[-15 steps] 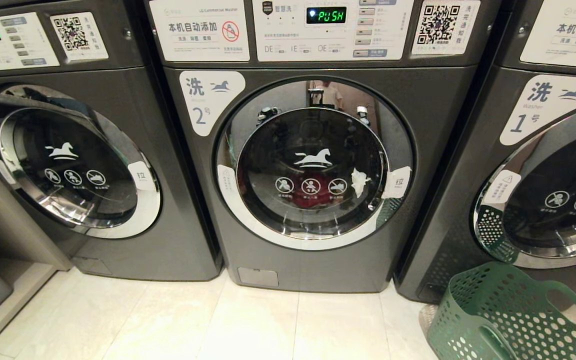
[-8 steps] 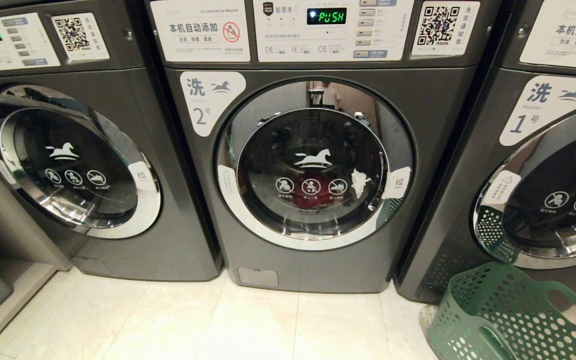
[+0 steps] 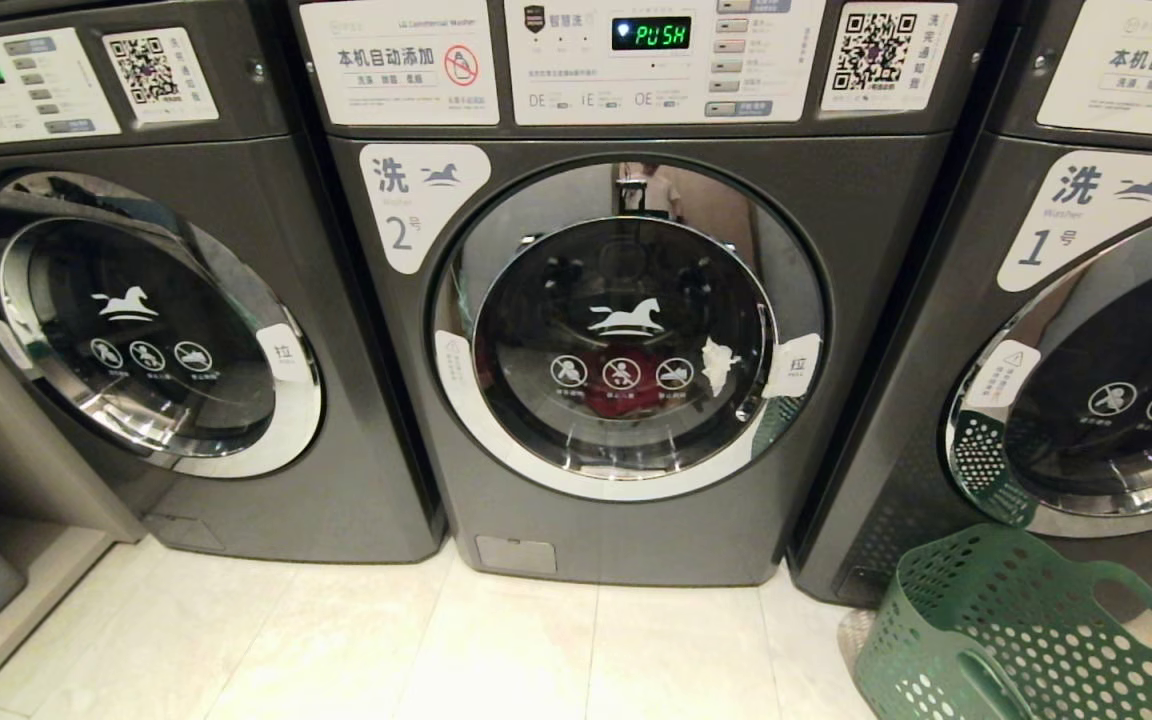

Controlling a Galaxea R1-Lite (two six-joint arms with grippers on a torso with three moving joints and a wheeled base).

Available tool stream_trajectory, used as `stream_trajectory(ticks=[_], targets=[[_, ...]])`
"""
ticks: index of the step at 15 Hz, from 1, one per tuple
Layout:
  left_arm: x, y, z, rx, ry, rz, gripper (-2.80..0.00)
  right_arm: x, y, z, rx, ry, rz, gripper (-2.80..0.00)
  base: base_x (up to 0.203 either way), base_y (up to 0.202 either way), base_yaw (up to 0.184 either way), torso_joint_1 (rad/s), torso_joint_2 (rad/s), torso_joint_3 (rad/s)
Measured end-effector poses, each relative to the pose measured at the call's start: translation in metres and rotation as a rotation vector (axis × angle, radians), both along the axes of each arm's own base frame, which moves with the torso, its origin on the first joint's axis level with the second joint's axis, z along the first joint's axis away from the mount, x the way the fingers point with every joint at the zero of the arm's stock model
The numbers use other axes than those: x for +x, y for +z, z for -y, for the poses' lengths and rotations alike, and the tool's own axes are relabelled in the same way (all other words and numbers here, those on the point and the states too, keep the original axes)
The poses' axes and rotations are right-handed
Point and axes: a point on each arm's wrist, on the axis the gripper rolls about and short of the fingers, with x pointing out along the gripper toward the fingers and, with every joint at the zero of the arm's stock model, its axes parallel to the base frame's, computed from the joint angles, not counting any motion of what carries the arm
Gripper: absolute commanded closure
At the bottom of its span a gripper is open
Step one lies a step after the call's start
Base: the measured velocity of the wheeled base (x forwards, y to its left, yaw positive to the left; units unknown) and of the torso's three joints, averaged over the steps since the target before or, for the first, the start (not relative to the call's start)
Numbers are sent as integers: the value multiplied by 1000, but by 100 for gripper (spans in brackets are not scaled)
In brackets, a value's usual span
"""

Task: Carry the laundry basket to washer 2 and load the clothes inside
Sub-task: Press the washing machine switch

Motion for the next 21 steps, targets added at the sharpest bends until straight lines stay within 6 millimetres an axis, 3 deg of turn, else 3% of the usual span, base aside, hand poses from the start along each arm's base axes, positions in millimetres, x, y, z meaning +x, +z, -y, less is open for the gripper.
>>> stream_trajectory(ticks=[3, 7, 15, 21], targets=[[-3, -3, 0, 8, -100, 3, 0, -3, -2, 0, 4, -8, 46, 0, 0, 0, 0, 0, 0, 0], [-17, -6, -1, 4, -44, 154, 0, -2, -2, 0, 23, -11, 92, 0, 0, 0, 0, 0, 0, 0], [-23, -14, -2, -17, 10, 188, 0, -2, -2, 0, 68, -22, 102, 0, 0, 0, 0, 0, 0, 0], [-23, -14, -2, -15, 10, 189, 0, -2, -2, 0, 67, -21, 101, 0, 175, 0, -1, 3, 1, 4]])
